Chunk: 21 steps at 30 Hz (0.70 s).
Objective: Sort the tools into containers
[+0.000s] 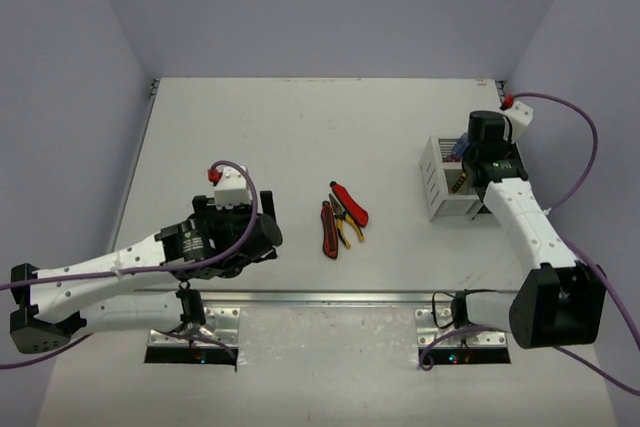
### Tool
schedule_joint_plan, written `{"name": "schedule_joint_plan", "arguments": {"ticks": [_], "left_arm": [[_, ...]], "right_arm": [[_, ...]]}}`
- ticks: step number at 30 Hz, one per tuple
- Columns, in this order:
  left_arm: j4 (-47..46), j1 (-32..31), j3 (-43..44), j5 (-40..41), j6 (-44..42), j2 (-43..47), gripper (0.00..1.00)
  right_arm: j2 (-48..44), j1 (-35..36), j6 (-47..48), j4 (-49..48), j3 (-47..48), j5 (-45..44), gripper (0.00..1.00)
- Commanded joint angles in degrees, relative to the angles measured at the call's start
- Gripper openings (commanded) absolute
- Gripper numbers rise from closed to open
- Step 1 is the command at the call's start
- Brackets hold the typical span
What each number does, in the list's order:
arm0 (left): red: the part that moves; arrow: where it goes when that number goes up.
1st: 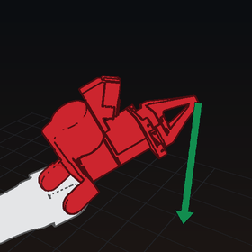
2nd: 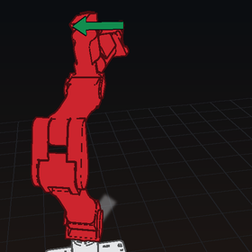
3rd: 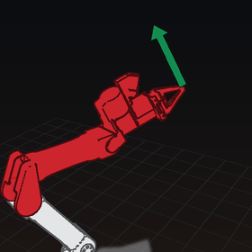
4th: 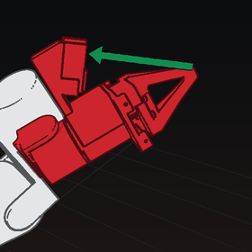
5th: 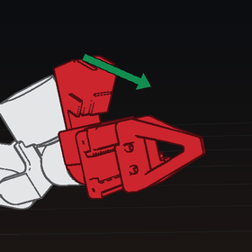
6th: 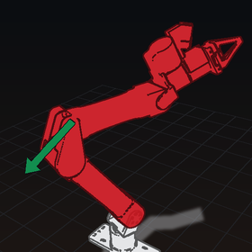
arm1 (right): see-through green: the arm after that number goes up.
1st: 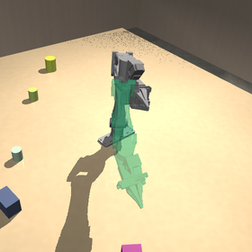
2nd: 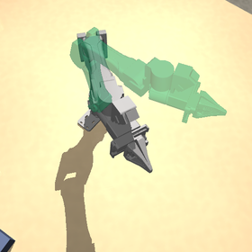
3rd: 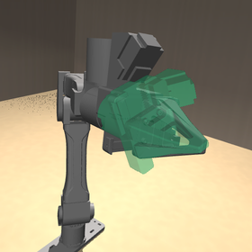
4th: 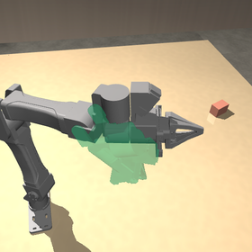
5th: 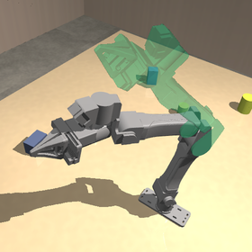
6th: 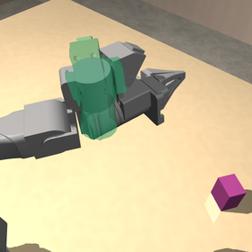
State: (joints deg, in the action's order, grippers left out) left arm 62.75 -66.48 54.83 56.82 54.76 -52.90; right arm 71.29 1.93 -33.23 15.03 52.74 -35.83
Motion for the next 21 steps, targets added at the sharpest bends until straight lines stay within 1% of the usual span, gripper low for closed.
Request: {"name": "schedule_joint_plan", "arguments": {"ticks": [1, 3, 5, 6, 8, 12, 13, 14, 18, 19, 21], "left_arm": [[-1.2, -0.4, 0.2, 0.1, 0.2, 0.1, 1.0], [-1.2, -0.4, 0.4, -0.2, 0.2, 0.1, 1.0], [-1.4, -0.4, 0.8, -1.2, 0.3, 0.1, 1.0], [-2.1, -0.4, 0.8, -2.0, 0.6, 0.0, 1.0], [-5.2, -0.4, 0.3, -4.4, -0.1, -0.2, 1.0], [-14.0, -0.3, -2.7, -6.9, -2.0, -1.9, 1.0], [-15.9, 0.4, -3.6, -7.6, -2.5, -2.7, 1.0], [-19.6, 1.5, -4.1, -9.7, -3.2, -3.9, 1.0], [-28.6, 8.0, -3.4, -18.5, -7.4, -14.5, 1.0], [-29.1, 9.2, -2.4, -18.9, -6.8, -17.2, 1.0], [-29.6, 9.8, -0.1, -19.0, -6.2, -20.2, 1.0]], "right_arm": [[-0.3, 0.4, -1.8, -3.7, 0.5, -0.2, 0.1], [-1.1, 0.6, -1.9, -3.2, 0.3, 0.8, 0.39], [-2.3, 0.7, -2.1, -2.6, 0.3, 2.0, 0.59], [-3.0, 0.9, -2.2, -1.8, 0.5, 2.8, 0.63], [-4.6, 1.2, -2.2, -0.9, 0.9, 4.7, 0.68], [-7.4, 1.6, -2.6, 1.7, 2.6, 9.8, 0.69], [-7.9, 1.7, -2.5, 3.8, 3.4, 11.4, 0.7], [-8.2, 2.0, -2.5, 5.5, 4.7, 14.9, 0.7], [-9.6, 5.7, 0.8, 11.8, 6.9, 27.1, 0.7], [-9.7, 6.4, 1.2, 12.7, 7.4, 28.4, 0.7], [-10.0, 8.6, 2.7, 15.3, 7.6, 32.2, 0.7]]}}
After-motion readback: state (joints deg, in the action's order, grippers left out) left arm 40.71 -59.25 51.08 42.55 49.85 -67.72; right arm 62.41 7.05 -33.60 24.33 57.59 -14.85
